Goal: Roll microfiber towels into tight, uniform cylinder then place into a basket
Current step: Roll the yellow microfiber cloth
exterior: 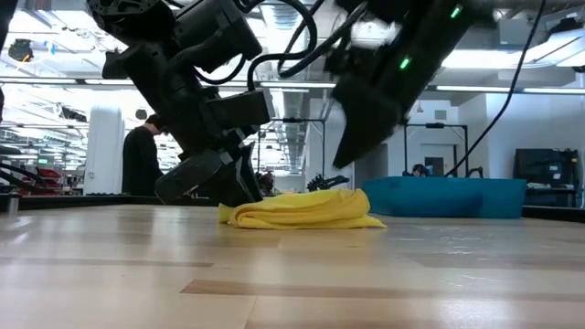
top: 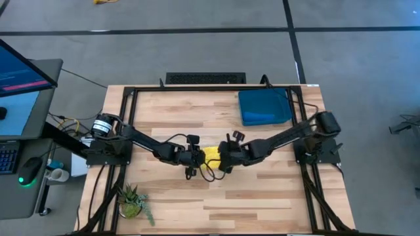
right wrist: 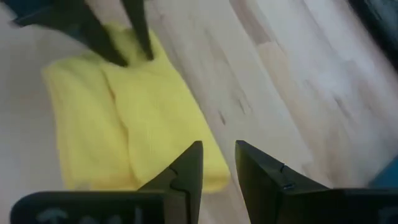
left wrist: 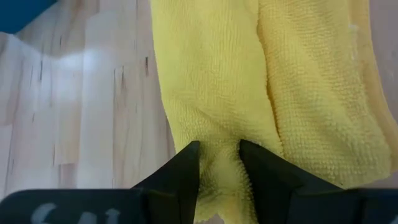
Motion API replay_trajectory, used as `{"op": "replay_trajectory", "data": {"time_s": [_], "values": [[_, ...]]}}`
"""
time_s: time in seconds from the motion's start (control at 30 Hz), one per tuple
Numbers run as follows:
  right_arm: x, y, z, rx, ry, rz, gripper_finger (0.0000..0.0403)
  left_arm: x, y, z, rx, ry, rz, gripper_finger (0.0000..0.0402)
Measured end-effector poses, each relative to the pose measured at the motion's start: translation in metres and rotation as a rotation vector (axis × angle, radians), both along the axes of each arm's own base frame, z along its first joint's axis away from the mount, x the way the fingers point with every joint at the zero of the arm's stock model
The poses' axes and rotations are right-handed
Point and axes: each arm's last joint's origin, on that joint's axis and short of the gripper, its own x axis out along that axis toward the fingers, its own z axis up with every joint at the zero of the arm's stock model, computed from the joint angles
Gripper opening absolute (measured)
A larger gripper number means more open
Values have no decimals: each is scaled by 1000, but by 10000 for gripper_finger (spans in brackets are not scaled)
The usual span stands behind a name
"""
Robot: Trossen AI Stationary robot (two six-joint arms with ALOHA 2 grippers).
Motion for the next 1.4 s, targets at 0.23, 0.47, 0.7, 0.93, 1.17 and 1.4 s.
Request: {"op": "replay_trajectory", "data": {"time_s": [0.23, 0.47, 0.7, 0.93, 1.17, 1.4], "values": [[-17, 13, 19, -19, -6, 85, 117, 0, -5, 1, 2, -11, -11, 114], [-5, 16, -11, 64, 48, 221, 117, -1, -7, 1, 17, -16, -10, 114], [6, 6, -28, 111, 57, 215, 117, -1, -7, 1, 21, -16, -9, 114], [9, -16, -30, 156, 48, 78, 117, -1, -11, 1, 44, -13, -26, 114], [9, -24, -30, 182, 39, 16, 117, -4, -17, 1, 151, -17, -20, 114], [9, -24, -30, 195, 32, -7, 117, -4, -30, 4, 221, -58, -60, 114]]}}
